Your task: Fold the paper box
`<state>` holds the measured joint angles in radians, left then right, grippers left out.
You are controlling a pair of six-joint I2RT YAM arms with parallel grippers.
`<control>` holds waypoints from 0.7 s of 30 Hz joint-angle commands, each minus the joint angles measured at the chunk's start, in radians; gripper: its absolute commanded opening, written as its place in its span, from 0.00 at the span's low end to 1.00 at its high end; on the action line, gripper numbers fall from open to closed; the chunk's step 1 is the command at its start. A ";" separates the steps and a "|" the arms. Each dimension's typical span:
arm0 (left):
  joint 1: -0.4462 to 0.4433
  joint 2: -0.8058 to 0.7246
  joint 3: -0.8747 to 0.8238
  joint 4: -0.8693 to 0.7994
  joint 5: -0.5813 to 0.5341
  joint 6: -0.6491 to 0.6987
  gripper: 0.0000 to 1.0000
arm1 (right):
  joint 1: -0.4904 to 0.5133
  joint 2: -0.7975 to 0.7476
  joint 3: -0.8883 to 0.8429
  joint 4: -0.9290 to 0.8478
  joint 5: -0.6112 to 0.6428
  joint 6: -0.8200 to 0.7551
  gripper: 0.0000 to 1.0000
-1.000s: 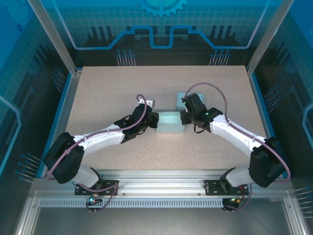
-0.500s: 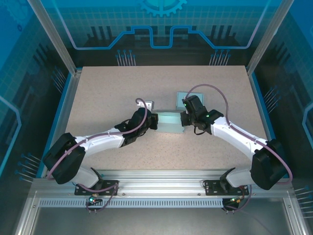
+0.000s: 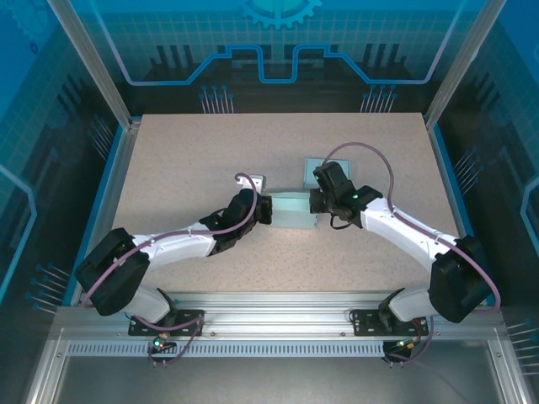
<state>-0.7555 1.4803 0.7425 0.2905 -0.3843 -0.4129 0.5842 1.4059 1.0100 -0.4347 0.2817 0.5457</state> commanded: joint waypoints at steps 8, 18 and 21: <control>-0.077 0.072 -0.034 -0.053 0.051 0.043 0.01 | 0.022 0.032 0.042 0.077 -0.242 0.078 0.08; -0.093 0.092 -0.044 -0.031 0.025 0.050 0.00 | -0.021 -0.007 0.033 0.132 -0.334 0.114 0.03; -0.099 0.096 -0.040 -0.029 0.021 0.052 0.00 | -0.021 -0.020 0.033 0.138 -0.328 0.115 0.03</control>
<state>-0.7933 1.5234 0.7368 0.3420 -0.5282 -0.3824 0.5339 1.4113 1.0233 -0.4229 0.1459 0.6373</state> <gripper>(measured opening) 0.058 0.063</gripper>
